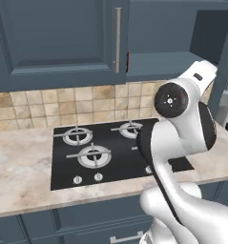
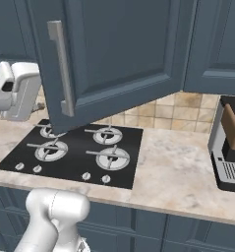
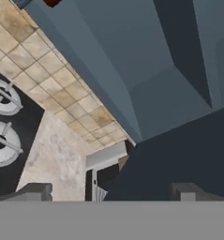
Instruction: The dining table condiment station is running low on condiment bottle. Refill the condiment station by opening the cabinet and taking the condiment bottle from the cabinet and placing it on the dining table.
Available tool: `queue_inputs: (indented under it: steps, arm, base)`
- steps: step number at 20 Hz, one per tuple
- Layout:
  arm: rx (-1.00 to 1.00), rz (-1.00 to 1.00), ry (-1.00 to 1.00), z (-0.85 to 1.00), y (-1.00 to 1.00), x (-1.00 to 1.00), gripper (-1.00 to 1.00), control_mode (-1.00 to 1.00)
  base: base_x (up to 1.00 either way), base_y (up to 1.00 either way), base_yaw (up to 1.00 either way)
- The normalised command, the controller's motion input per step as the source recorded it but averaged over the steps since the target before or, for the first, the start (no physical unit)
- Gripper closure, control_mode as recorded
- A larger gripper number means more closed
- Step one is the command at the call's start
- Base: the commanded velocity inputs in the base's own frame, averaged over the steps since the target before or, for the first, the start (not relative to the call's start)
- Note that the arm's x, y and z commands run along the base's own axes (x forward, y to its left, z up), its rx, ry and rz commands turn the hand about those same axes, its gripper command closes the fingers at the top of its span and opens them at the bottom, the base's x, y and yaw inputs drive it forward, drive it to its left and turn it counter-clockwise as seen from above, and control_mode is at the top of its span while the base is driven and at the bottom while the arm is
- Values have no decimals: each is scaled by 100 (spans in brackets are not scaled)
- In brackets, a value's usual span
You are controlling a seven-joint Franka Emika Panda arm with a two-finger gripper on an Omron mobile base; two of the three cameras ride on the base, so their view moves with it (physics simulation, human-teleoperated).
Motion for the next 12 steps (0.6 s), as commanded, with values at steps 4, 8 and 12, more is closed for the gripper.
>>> queue_inputs:
  steps: [4,8,12]
  arm:
    - [0,-10,0,0,-93,-58,-100,-100]
    - [0,-6,0,0,-100,-49,-100,-100]
    - [0,-3,0,0,-100,-41,-100,-100]
  base:
    - [0,0,0]
    - [0,0,0]
    - [0,0,0]
